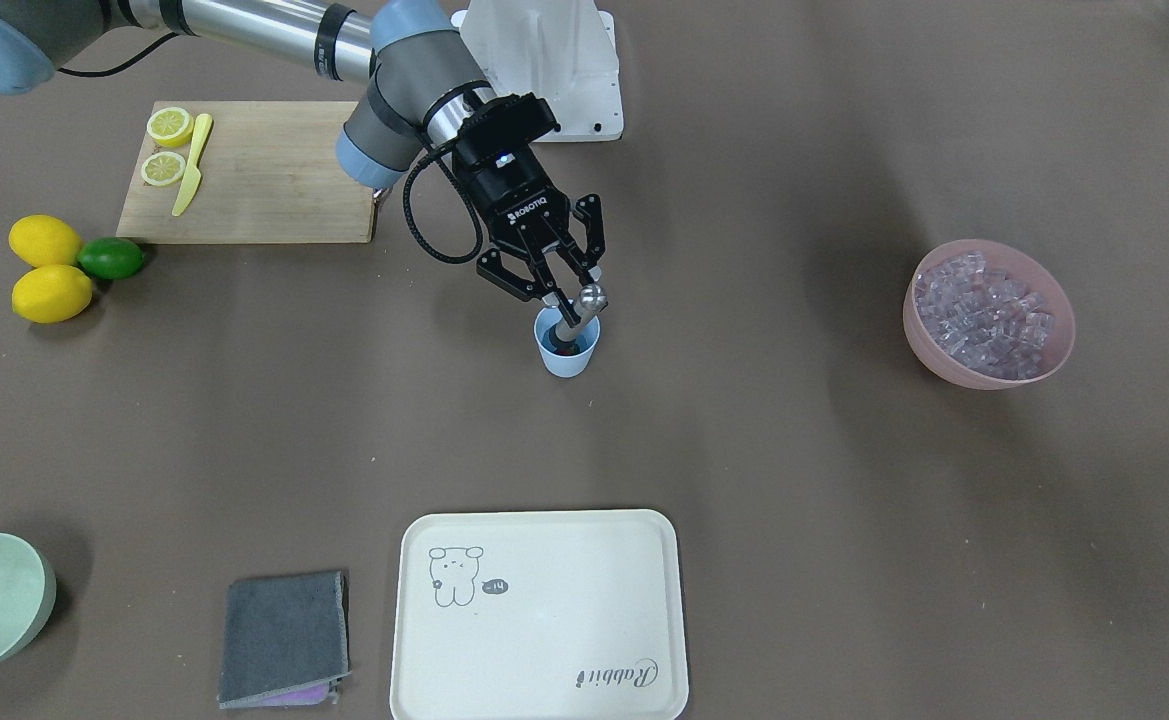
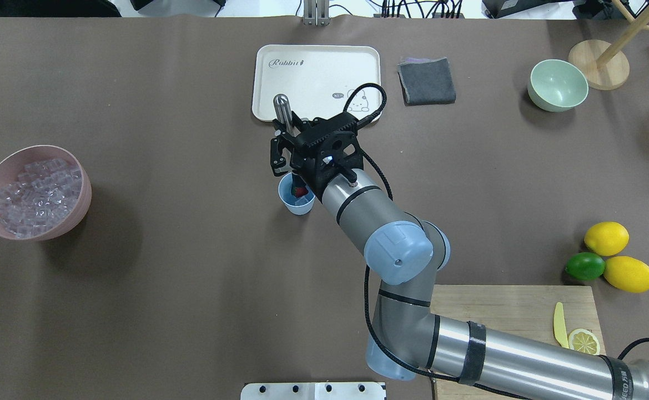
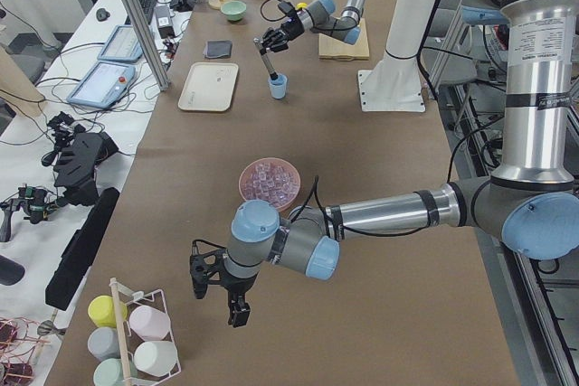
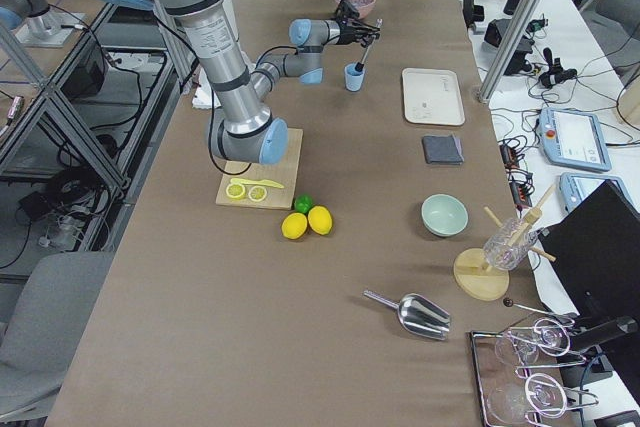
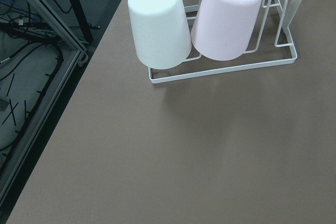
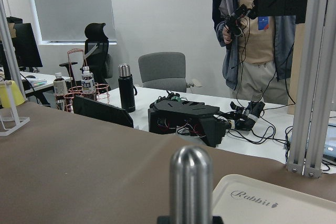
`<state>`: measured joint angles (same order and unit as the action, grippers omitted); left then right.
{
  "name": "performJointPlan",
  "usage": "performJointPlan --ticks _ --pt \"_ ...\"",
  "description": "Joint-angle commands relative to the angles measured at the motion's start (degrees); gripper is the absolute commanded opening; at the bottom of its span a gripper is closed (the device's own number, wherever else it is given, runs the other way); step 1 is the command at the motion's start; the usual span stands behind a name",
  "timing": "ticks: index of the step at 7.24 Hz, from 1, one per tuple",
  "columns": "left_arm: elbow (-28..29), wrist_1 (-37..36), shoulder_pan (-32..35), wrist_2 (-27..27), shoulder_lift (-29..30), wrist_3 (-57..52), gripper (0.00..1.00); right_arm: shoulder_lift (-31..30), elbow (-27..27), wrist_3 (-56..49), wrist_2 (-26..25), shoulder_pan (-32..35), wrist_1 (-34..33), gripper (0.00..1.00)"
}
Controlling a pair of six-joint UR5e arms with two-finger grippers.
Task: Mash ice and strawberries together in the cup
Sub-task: 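Lower the muddler into the blue cup and press down repeatedly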
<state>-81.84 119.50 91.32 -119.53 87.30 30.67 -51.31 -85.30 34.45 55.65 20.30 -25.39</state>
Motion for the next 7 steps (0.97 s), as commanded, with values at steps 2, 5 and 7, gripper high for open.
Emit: performJointPlan --ticks 2,5,7 --pt "0.19 -0.14 0.0 0.0 0.33 0.0 0.97 -0.63 0.57 0.35 -0.1 -0.97 -0.1 0.0" --pt "0.27 -0.14 0.0 0.0 0.33 0.0 0.97 -0.63 1.36 0.44 -0.19 -1.49 -0.01 0.0" --pt "0.89 0.03 0.0 0.0 0.68 -0.09 0.97 0.5 0.67 0.44 -0.1 -1.41 -0.1 0.0"
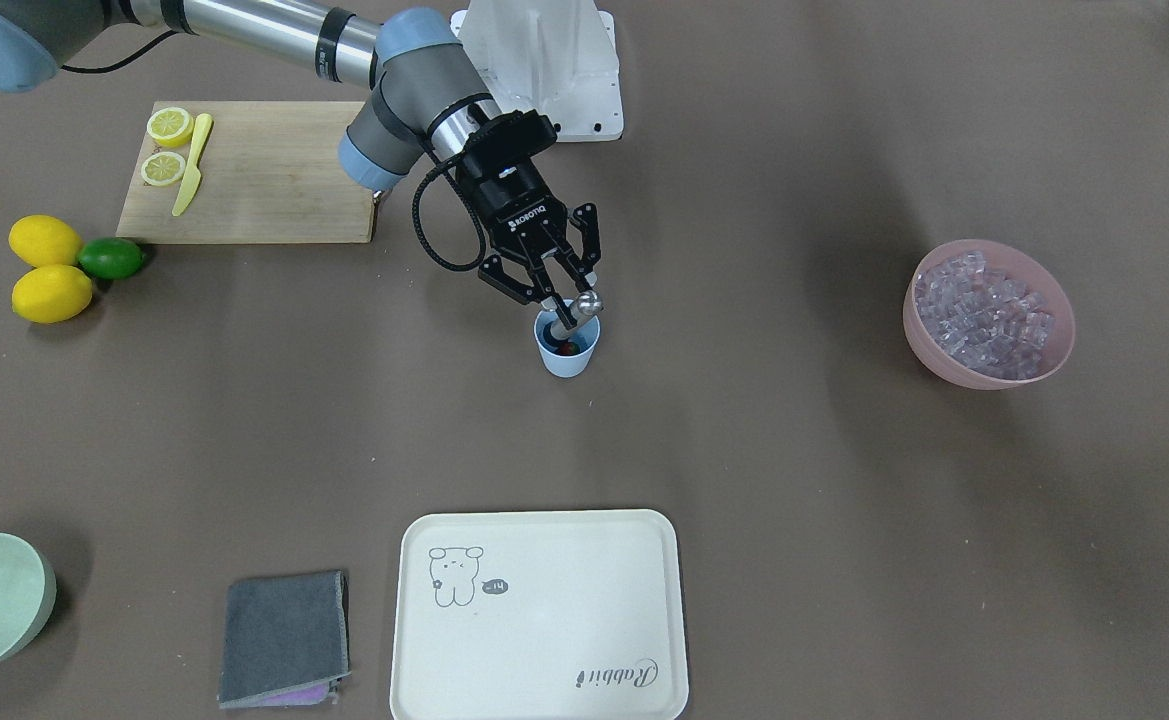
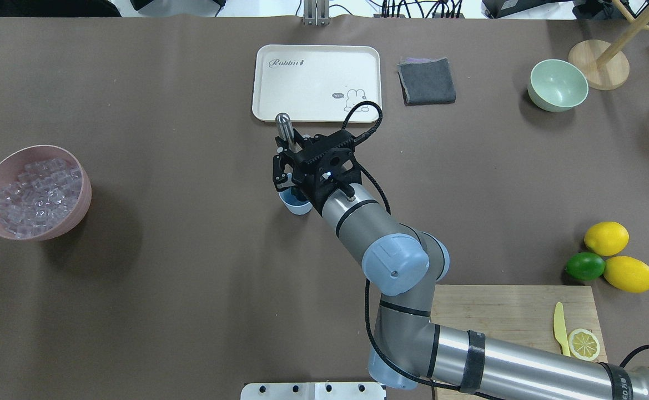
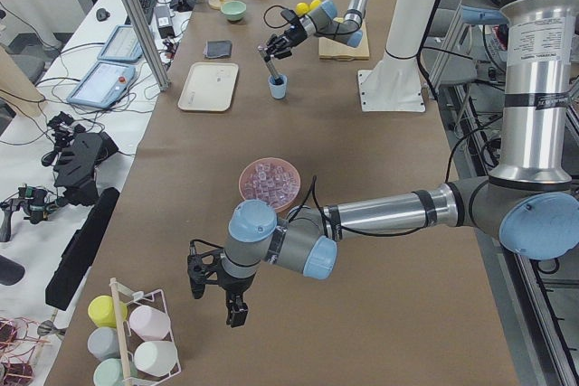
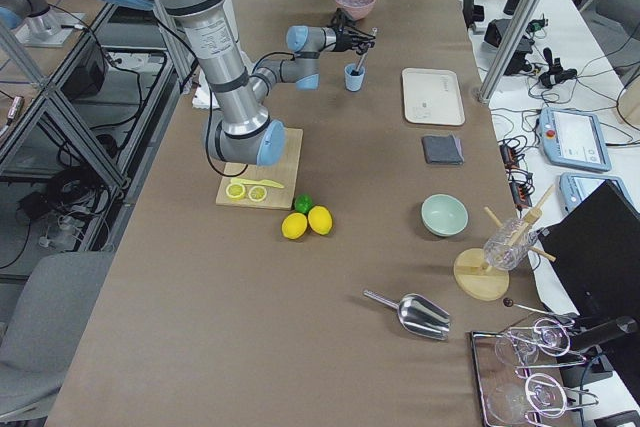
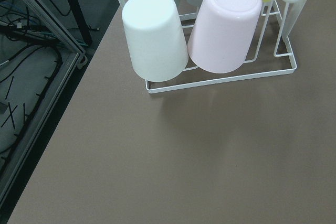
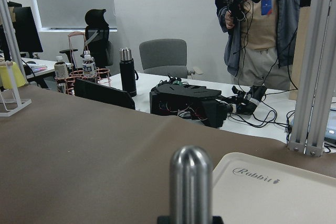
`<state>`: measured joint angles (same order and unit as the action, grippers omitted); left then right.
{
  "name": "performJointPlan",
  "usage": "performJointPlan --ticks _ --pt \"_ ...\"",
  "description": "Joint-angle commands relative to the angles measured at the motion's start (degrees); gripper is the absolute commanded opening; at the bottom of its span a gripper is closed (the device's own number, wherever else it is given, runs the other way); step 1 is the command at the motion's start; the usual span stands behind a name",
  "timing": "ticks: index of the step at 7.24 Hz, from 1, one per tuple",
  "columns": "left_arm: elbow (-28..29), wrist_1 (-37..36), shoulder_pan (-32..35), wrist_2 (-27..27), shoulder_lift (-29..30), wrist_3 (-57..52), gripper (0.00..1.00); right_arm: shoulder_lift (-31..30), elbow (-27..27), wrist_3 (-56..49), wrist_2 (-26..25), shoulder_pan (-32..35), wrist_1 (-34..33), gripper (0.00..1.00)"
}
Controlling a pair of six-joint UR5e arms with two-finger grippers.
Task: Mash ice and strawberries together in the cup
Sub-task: 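Lower the muddler into the blue cup and press down repeatedly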
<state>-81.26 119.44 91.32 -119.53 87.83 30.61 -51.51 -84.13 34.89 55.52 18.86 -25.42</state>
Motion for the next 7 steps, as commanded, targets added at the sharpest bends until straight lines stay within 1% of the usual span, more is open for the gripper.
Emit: performJointPlan --ticks 1,2,3,7 --pt "0.31 0.1 0.0 0.0 0.15 -0.02 0.97 1.93 -1.12 0.0 0.03 0.21 -0.07 0.0" --pt "0.31 0.1 0.0 0.0 0.15 -0.02 0.97 2.12 -2.52 0.0 -0.06 0.21 -0.07 0.0" --pt "0.31 0.1 0.0 0.0 0.15 0.06 0.97 2.9 -2.8 0.0 -0.06 0.29 -0.16 0.0" --pt "0.14 0.36 0.09 -0.09 -0.03 0.15 0.97 2.3 -2.62 0.09 -0.06 1.35 0.1 0.0"
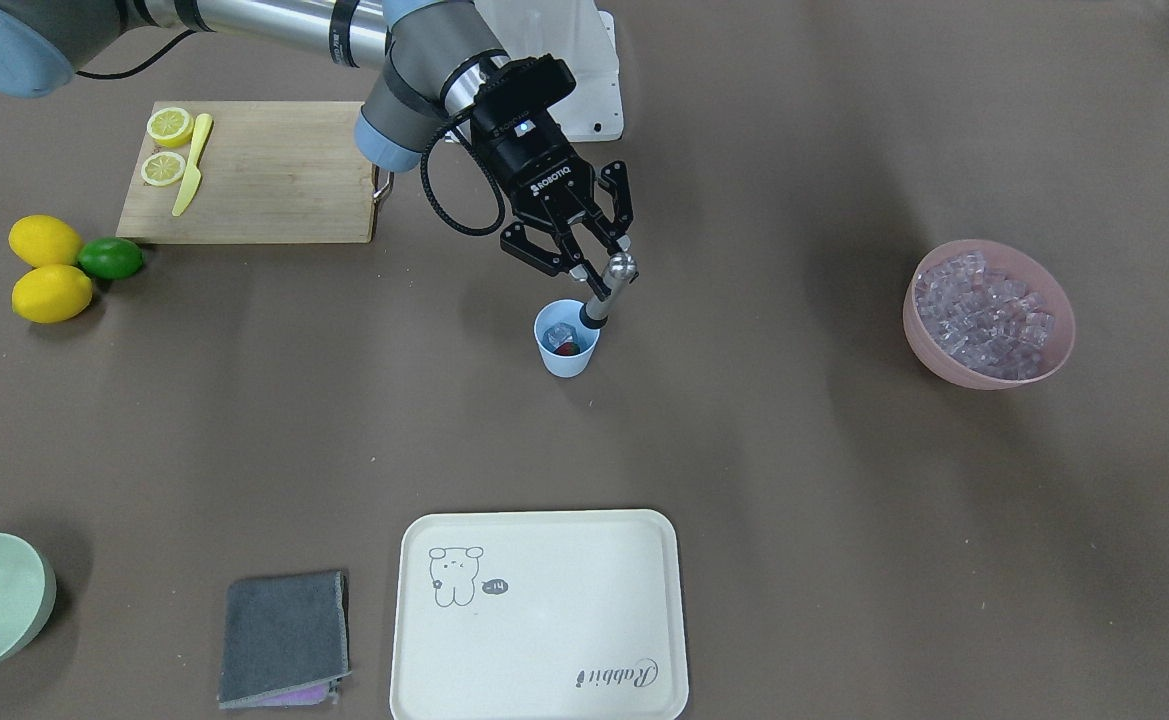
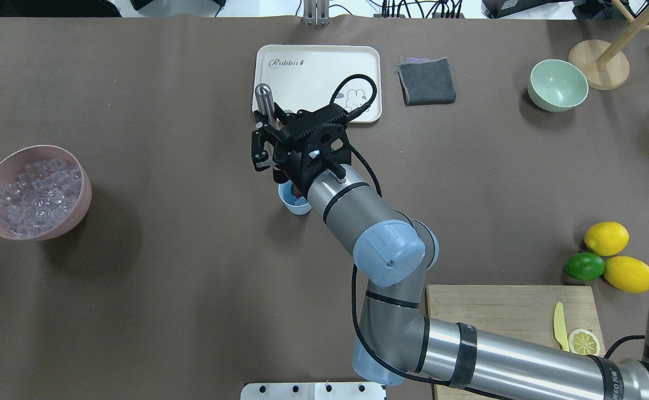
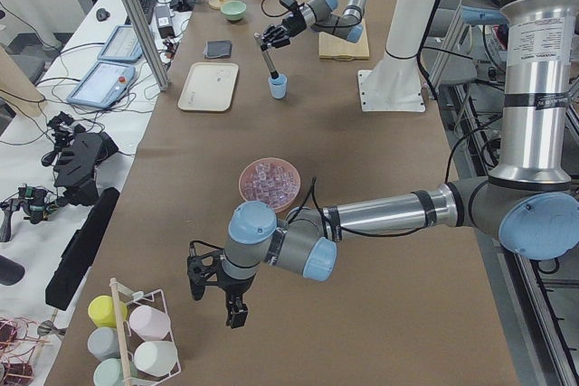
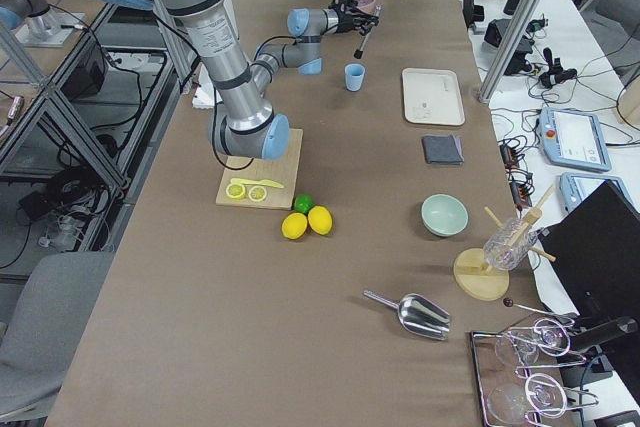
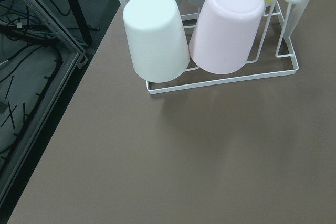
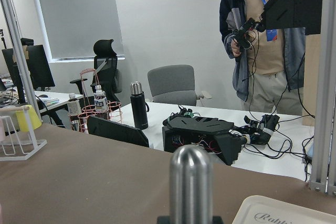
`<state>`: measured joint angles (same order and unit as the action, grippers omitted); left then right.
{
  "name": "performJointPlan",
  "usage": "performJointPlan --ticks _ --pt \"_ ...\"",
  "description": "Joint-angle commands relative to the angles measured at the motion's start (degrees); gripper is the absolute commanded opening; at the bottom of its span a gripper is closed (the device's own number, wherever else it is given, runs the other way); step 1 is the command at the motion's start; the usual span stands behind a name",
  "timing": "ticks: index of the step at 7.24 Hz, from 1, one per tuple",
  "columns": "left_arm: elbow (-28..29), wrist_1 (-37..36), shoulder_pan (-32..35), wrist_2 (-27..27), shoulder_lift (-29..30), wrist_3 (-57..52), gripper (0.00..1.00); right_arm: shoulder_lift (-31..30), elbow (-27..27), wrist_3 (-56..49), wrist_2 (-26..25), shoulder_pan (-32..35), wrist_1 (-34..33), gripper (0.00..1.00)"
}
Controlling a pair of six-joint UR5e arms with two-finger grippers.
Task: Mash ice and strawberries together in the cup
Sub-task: 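Lower the muddler into the blue cup and press down repeatedly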
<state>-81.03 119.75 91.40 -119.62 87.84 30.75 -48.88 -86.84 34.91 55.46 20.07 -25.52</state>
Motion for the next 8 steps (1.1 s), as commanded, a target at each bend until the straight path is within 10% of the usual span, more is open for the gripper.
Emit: performJointPlan --ticks 1,8 --pt "-0.09 0.13 0.01 0.0 -0.12 0.01 0.97 -0.95 0.44 0.07 0.09 0.06 0.29 0.0" --pt "-0.18 0.13 0.01 0.08 0.05 -0.08 0.97 -3.42 3.33 3.06 0.09 -1.17 0.12 0.0"
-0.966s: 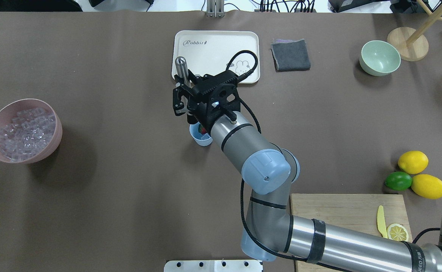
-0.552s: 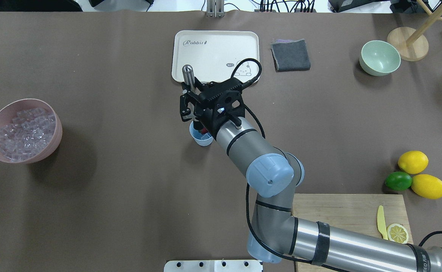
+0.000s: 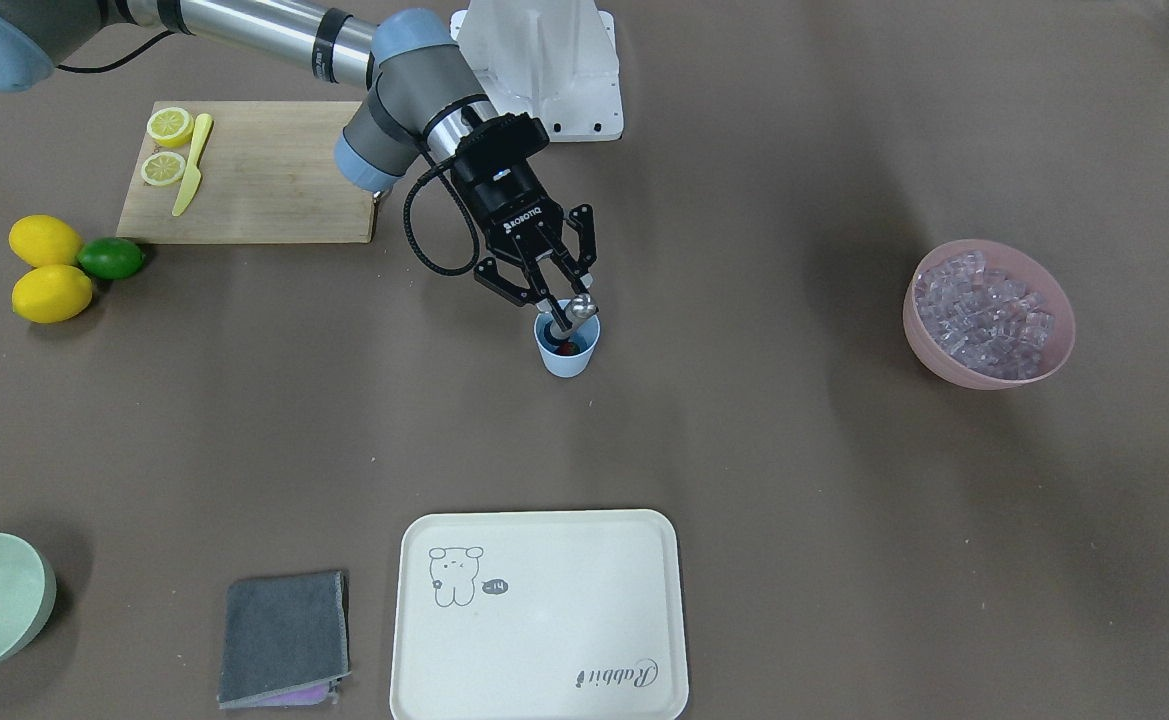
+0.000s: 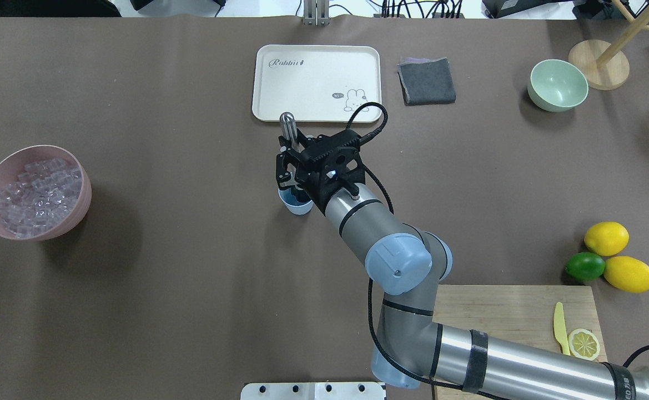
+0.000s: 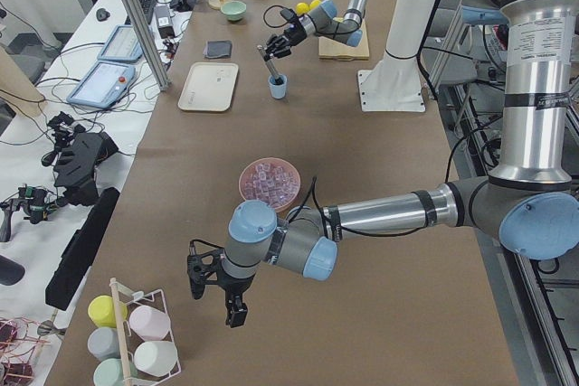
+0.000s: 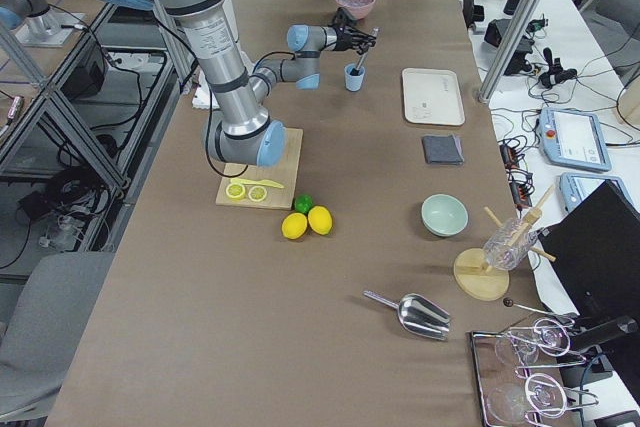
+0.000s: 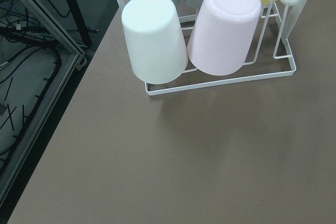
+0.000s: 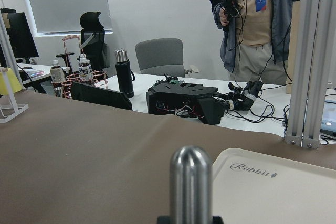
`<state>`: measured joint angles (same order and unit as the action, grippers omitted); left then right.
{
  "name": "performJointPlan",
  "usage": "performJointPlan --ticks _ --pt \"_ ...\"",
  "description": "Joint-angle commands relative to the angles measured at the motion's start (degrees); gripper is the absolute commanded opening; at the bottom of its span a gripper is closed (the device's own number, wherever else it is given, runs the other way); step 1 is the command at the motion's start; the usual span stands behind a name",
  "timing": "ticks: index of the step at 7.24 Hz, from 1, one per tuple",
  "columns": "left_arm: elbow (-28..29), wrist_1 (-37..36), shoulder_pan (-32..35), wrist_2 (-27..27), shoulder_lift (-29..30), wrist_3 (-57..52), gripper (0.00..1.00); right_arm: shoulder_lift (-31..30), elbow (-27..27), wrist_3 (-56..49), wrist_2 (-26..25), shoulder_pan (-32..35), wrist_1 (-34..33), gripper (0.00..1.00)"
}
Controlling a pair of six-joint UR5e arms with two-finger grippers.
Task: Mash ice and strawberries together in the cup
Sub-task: 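Lower the muddler into the blue cup and press down repeatedly, then lift the muddler out of the cup and carry it back toward the green bowl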
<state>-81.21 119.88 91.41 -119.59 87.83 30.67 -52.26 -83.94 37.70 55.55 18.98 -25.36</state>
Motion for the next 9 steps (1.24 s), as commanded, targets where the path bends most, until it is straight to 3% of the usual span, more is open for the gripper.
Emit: performJointPlan --ticks 1,6,9 --pt "0.09 0.0 0.0 0.06 0.15 0.0 0.97 0.05 0.36 0.27 0.0 -0.08 -0.04 0.0" --pt "0.17 -0.26 0.0 0.06 0.59 0.09 0.97 2.06 -3.5 0.09 0.61 4.39 -0.65 0.0" --pt "0.09 -0.35 0.0 0.06 0.76 0.09 0.97 4.0 -9.64 0.18 2.28 7.47 -10.29 0.0"
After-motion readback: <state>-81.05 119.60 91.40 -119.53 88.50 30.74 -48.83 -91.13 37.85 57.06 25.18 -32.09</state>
